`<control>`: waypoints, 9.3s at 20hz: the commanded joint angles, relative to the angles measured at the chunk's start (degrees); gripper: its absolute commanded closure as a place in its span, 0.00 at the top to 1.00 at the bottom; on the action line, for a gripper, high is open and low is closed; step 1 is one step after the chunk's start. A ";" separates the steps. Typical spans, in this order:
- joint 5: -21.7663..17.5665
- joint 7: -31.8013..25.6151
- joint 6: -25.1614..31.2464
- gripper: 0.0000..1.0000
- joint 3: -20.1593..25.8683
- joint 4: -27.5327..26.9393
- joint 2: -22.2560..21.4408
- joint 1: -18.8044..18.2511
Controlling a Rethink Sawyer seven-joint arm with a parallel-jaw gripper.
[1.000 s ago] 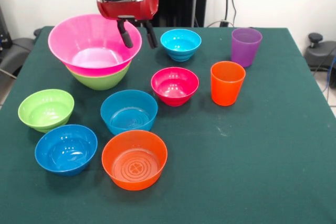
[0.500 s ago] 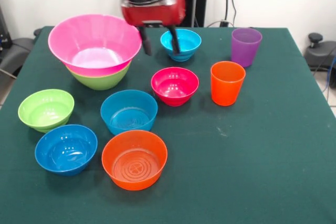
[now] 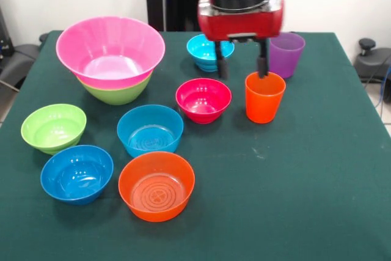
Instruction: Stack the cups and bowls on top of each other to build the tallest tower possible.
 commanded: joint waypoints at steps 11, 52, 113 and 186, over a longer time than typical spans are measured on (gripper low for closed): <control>-7.70 -12.23 7.41 1.00 -0.37 -23.30 14.48 1.93; -8.41 -18.37 4.66 1.00 0.50 -28.45 22.23 -0.07; -15.37 -22.34 -2.66 1.00 -0.99 -24.76 25.39 -2.57; -14.54 -11.27 -5.95 1.00 -0.51 -18.83 24.26 0.08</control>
